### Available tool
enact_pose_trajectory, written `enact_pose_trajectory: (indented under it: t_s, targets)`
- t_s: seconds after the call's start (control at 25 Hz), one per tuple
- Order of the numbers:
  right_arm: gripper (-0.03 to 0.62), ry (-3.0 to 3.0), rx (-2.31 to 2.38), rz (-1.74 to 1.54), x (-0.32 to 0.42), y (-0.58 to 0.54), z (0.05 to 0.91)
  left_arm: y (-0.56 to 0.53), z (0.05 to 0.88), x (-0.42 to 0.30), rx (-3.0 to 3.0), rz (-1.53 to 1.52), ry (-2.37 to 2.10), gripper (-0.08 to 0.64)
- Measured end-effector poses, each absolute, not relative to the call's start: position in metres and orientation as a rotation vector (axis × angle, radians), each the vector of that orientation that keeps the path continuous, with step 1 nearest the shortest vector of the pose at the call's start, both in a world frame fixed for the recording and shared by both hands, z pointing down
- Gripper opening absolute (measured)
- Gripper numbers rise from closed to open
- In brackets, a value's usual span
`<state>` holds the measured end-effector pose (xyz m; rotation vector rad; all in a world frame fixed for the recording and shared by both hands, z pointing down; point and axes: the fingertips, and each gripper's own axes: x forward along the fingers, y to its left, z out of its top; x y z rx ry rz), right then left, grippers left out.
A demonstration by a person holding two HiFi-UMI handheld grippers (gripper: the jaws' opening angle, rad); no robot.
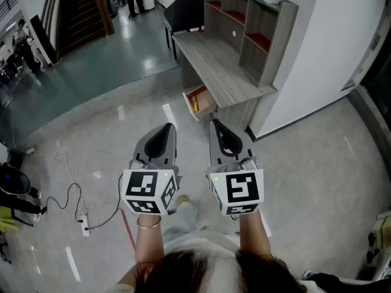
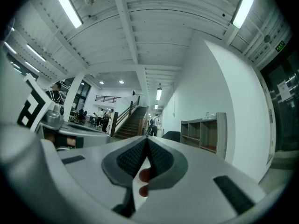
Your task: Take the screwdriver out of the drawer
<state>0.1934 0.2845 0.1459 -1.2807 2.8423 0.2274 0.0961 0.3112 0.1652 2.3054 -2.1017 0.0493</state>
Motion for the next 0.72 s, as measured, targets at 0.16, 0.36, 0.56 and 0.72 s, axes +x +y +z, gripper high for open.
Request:
enact_pose_trajectory:
  t_s: [0.16, 0.36, 0.56, 0.72]
  targets:
    - [0.026, 2.840, -1.287, 0.230, 0.182, 0.270, 0.146, 0.298, 0.164, 0.084, 2.307, 0.045, -2.101, 0.018]
    - [0.026, 2.840, -1.325, 0.231, 0.161, 0.243, 0.151, 0.275, 0.170, 0.061, 2.294, 0.058, -2.091, 0.018]
    - [0.026, 2.836, -1.347, 0.199, 0.144, 0.215, 0.158, 0.249, 0.176, 0.040, 2.286, 0.068, -2.079, 0.018]
    - [0.026, 2.828, -1.363, 0.182, 0.129, 0.193, 0.158, 0.228, 0.177, 0.022, 2.287, 0.069, -2.067, 0.018]
